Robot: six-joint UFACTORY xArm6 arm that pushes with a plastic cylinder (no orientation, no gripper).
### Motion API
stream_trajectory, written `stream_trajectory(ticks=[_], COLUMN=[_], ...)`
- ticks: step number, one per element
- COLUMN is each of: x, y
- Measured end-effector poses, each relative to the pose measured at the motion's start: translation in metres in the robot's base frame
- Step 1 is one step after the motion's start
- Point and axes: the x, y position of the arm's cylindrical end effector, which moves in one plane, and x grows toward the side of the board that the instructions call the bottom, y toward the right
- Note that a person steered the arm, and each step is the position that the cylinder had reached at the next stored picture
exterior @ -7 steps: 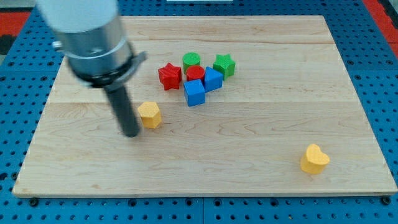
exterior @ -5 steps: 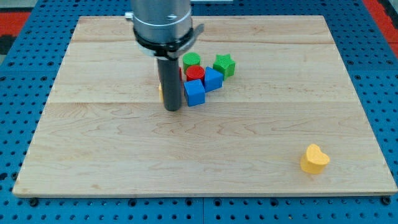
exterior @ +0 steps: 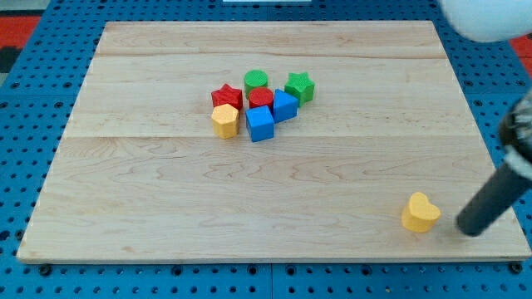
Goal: Push yellow heart to the top of red star
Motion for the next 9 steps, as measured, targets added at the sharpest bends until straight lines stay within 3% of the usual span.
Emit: stream_trajectory(ticks=[1, 2, 3, 4, 5, 7, 9], x=[-0.047, -0.073, -0.074, -0.019, -0.004, -0.109, -0.173], y=[-0.087, -0.222, -0.270, -0.276, -0.347, -0.320, -0.356])
